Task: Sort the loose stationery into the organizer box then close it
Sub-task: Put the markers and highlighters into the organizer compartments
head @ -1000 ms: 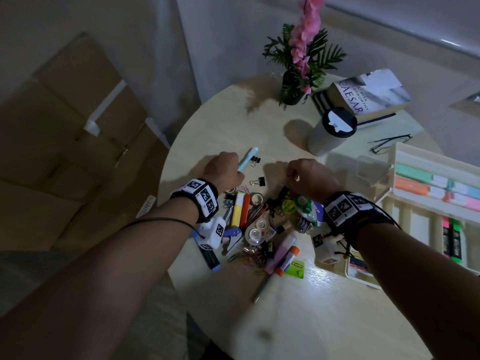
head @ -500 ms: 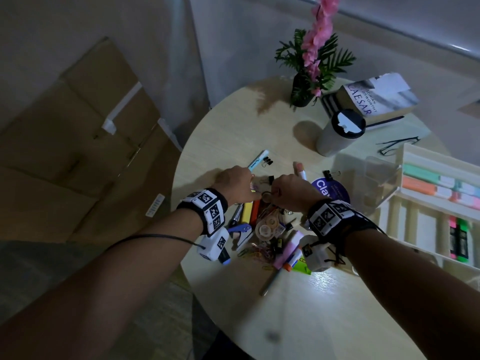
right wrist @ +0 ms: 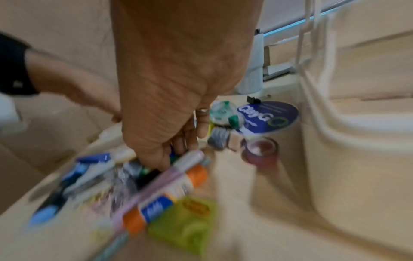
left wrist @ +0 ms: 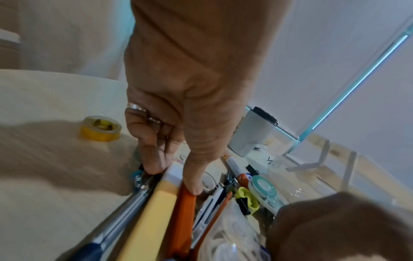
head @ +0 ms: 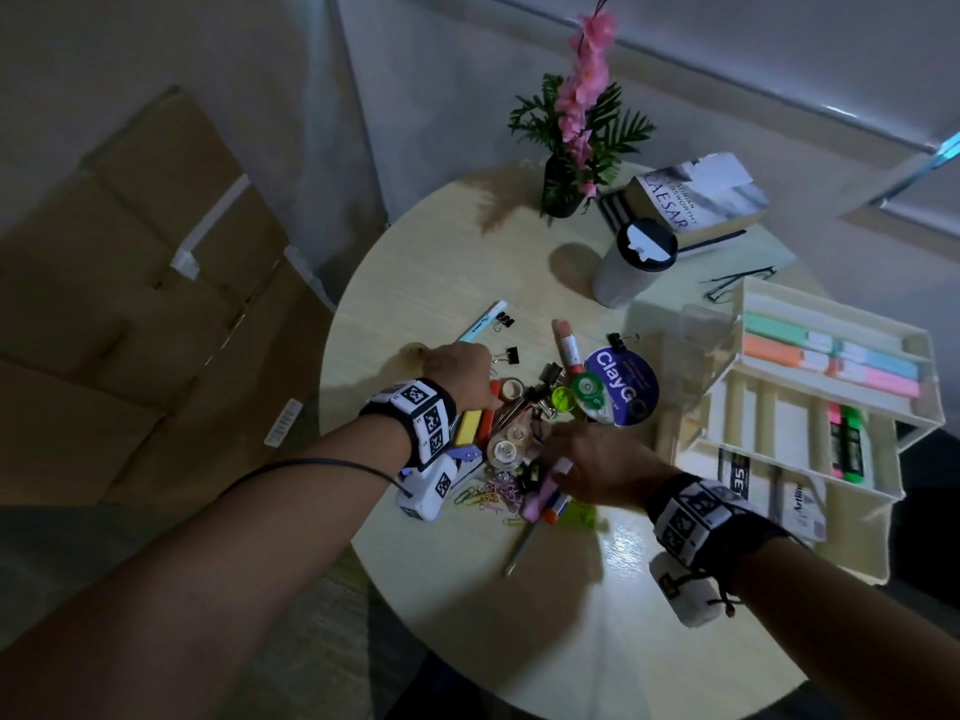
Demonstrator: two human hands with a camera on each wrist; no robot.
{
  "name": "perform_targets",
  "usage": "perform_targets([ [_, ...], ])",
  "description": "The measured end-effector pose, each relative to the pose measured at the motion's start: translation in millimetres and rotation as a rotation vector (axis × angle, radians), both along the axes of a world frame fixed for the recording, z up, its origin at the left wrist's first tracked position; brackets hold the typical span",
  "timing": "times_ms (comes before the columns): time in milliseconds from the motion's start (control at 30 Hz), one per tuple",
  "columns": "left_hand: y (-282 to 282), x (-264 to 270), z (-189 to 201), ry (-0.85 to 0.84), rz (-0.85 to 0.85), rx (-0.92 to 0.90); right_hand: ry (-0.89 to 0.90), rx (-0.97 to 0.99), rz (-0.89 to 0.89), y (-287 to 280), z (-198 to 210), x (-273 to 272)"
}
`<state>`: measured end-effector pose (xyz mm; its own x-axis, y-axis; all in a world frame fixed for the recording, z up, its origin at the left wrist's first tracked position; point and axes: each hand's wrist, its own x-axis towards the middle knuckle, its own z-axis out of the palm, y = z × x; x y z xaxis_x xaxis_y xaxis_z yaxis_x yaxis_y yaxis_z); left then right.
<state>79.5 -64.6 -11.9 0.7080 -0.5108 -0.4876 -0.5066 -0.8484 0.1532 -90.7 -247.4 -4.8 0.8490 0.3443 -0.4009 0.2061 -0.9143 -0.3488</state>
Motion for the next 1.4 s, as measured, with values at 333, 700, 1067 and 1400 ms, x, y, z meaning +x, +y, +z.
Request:
perform_targets([
  [333, -4.8, -4.0, -16.7, 0.094, 0.122, -0.113, -0.07, -0.03, 0.061, -18.3, -32.3, -19.9],
  [700, -15.7, -16.0, -19.2, 0.02, 0.205, -0.156, -0.085, 0.343, -0.358, -57.1, 33.3, -20.3],
  [1067, -26.5, -21.7, -13.7, -0.112, 0.095, -0.118, -0.308, 0.668, -0.807, -109.0, 88.7, -2.3],
  [1400, -33.0, -23.7, 6.9, -0.127, 0.247, -0.31, -0.457, 0.711, -0.996, -150.7, 114.0, -8.7],
])
